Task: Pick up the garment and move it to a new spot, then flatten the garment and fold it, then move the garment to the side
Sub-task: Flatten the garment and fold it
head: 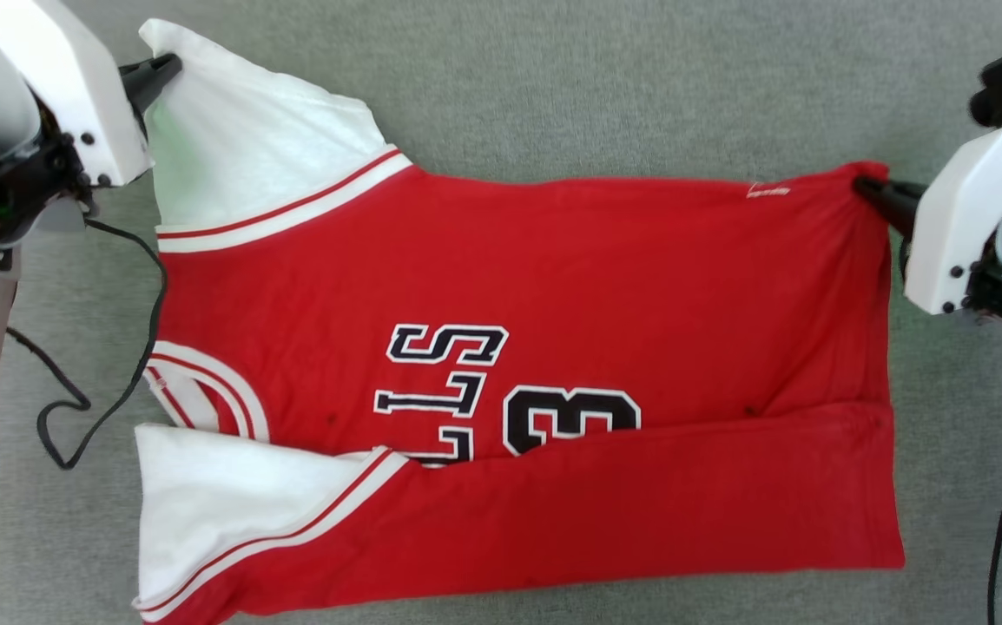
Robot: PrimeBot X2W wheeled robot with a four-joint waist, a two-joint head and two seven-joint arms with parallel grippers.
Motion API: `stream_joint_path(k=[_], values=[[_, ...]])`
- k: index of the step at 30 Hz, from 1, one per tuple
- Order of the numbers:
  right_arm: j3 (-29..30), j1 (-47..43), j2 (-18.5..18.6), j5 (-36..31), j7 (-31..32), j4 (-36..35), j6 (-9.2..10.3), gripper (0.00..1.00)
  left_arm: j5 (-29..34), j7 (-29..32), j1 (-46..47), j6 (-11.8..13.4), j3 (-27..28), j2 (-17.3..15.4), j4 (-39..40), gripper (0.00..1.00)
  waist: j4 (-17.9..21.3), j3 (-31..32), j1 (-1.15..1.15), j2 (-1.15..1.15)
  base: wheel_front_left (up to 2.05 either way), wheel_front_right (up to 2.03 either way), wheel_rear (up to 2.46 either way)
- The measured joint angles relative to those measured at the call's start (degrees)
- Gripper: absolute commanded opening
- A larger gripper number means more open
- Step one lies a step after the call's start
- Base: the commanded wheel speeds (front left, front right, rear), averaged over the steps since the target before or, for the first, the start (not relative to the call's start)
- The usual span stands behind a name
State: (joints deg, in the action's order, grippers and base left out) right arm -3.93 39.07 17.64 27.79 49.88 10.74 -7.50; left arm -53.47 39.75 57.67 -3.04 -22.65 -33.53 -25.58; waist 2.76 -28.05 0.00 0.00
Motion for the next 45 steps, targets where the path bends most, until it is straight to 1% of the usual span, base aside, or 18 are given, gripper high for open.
stream_joint_path(k=[6, 12, 16, 22, 26, 30, 31, 32, 33, 34, 35, 38, 41, 45], values=[[1.97, -2.08, 0.83, -0.40, -2.79, -1.25, -0.01, 0.00, -1.71, -4.00, -4.86, -0.34, 2.34, -1.04, 2.68, 0.00, -0.95, 3.46, 0.00, 0.00, 0.00, 0.00, 0.00], [4.31, -7.87, 0.98, -0.38, -5.92, -1.83, -0.01, 0.00, -3.60, -8.71, -14.69, -0.03, 4.74, -2.02, 7.80, 0.00, -2.22, 7.53, 0.00, 0.00, 0.00, 0.00, 0.00], [5.81, -12.85, 0.29, -0.05, -7.94, -1.60, -0.01, 0.00, -4.00, -11.82, -24.14, 1.74, 5.93, -3.02, 11.79, 0.00, -2.87, 10.36, 0.00, 0.00, 0.00, 0.00, 0.00], [7.11, -20.54, -0.94, 0.54, -10.78, -0.99, -0.04, 0.00, -5.90, -15.58, -38.96, 5.52, 8.31, -3.59, 18.59, 0.00, -3.41, 13.97, -0.01, 0.00, 0.00, 0.00, 0.00], [7.82, -25.29, -1.60, 1.02, -13.11, -0.67, -0.04, 0.00, -7.90, -16.99, -48.03, 7.55, 9.18, -2.74, 21.67, 0.00, -3.48, 15.54, -0.01, 0.00, 0.00, 0.00, 0.00], [8.14, -29.59, -2.70, 1.23, -14.86, -0.65, -0.04, 0.00, -9.45, -17.83, -54.53, 9.26, 9.94, -1.89, 23.02, 0.00, -3.27, 16.62, -0.01, 0.00, 0.00, 0.00, 0.00], [8.13, -30.62, -2.91, 1.19, -15.17, -0.60, -0.04, 0.00, -9.64, -17.83, -55.81, 9.36, 9.77, -1.70, 23.12, 0.00, -3.20, 16.90, -0.01, 0.00, 0.00, 0.00, 0.00], [8.13, -30.62, -2.91, 1.19, -15.17, -0.60, -0.04, 0.10, -9.64, -17.83, -55.81, 9.36, 9.77, -1.70, 23.12, 0.00, -3.20, 16.90, -0.01, 0.00, 0.00, 0.00, 0.00], [7.97, -31.64, -3.02, 0.94, -15.71, -0.55, -0.04, 0.75, -10.06, -17.81, -56.97, 9.44, 9.60, -1.26, 23.17, 0.04, -3.11, 17.16, -0.01, 0.00, 0.00, 0.00, 0.00], [7.93, -33.32, -3.50, 0.96, -17.11, -0.40, -0.03, 1.00, -10.77, -17.77, -58.55, 9.43, 8.65, 0.15, 23.25, 0.84, -2.93, 17.67, -0.01, 0.00, 0.00, 0.00, 0.00], [7.93, -33.32, -3.50, 0.96, -17.11, -0.40, -0.03, 1.00, -10.77, -17.77, -58.55, 9.43, 8.65, 0.15, 23.25, 1.00, -2.93, 17.67, -0.01, 0.00, 0.00, 0.00, 0.00], [8.02, -34.87, -3.96, 0.80, -19.52, -0.64, -0.01, 1.00, -10.26, -18.60, -59.61, 9.51, 7.84, 1.08, 23.14, 1.00, -2.71, 18.46, -0.01, 0.00, 0.00, 0.00, 0.00], [8.53, -36.24, -4.31, 0.51, -21.43, -1.74, -0.01, 1.00, -8.48, -21.03, -59.78, 9.34, 7.44, 1.56, 23.57, 1.00, -2.44, 19.43, -0.01, 0.00, 0.00, 0.00, 0.00], [10.26, -37.61, -4.31, 0.29, -22.13, -5.61, -0.01, 1.00, -5.08, -25.16, -59.67, 10.12, 7.58, 1.77, 25.41, 1.00, -2.22, 20.92, -0.01, 0.00, 0.00, 0.00, 0.00]])
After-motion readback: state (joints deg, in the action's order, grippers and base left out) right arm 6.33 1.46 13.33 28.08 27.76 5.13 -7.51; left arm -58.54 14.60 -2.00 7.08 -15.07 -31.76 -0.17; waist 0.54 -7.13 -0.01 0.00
